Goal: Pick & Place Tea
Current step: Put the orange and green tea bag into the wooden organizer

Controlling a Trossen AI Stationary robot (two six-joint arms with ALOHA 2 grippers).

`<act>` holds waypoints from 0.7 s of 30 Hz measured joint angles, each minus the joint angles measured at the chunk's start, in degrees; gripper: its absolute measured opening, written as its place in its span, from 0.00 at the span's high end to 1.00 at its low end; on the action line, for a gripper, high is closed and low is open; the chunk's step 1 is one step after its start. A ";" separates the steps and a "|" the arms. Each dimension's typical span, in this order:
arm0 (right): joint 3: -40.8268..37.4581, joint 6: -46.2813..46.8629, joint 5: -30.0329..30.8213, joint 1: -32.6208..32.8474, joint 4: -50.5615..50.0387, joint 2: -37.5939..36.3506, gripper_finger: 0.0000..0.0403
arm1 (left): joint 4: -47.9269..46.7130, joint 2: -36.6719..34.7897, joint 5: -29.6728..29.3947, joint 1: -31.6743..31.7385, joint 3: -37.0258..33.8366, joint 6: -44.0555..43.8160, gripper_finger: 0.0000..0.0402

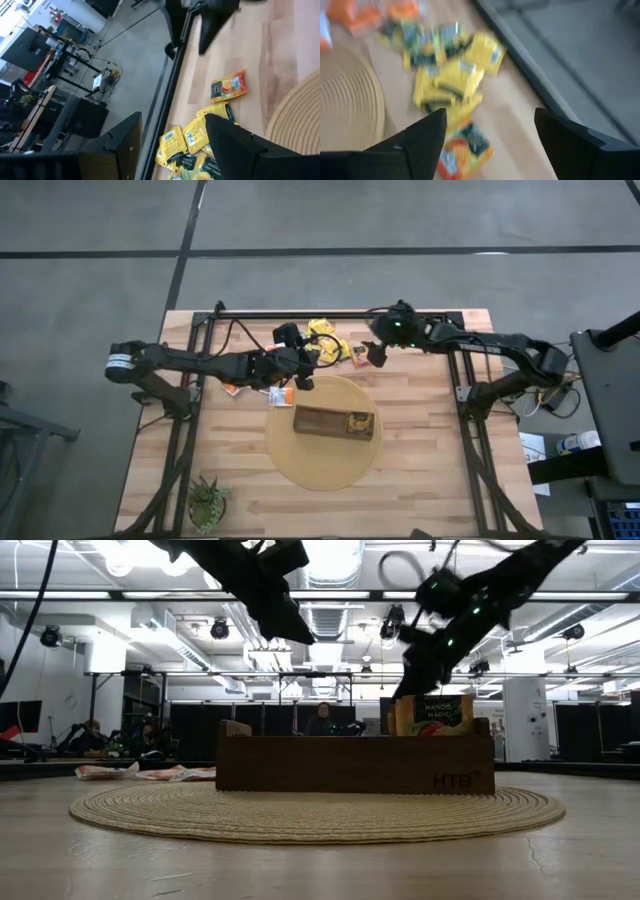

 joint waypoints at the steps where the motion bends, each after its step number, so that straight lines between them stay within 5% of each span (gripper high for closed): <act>1: 1.55 0.47 0.00 -0.13 -2.61 2.12 0.27 | -0.02 0.00 0.01 0.00 -0.01 0.08 0.46; 6: 9.66 2.63 -0.51 -0.67 -15.86 13.33 0.30 | 0.13 0.00 0.03 0.00 -0.57 0.15 0.46; 12: 15.87 2.96 -2.45 -0.66 -20.10 24.15 0.30 | 0.06 -0.02 0.01 0.02 -0.79 0.65 0.46; 21: 23.21 4.93 -5.67 -0.95 -28.49 32.72 0.34 | 0.11 -0.42 0.04 0.02 -0.81 0.59 0.46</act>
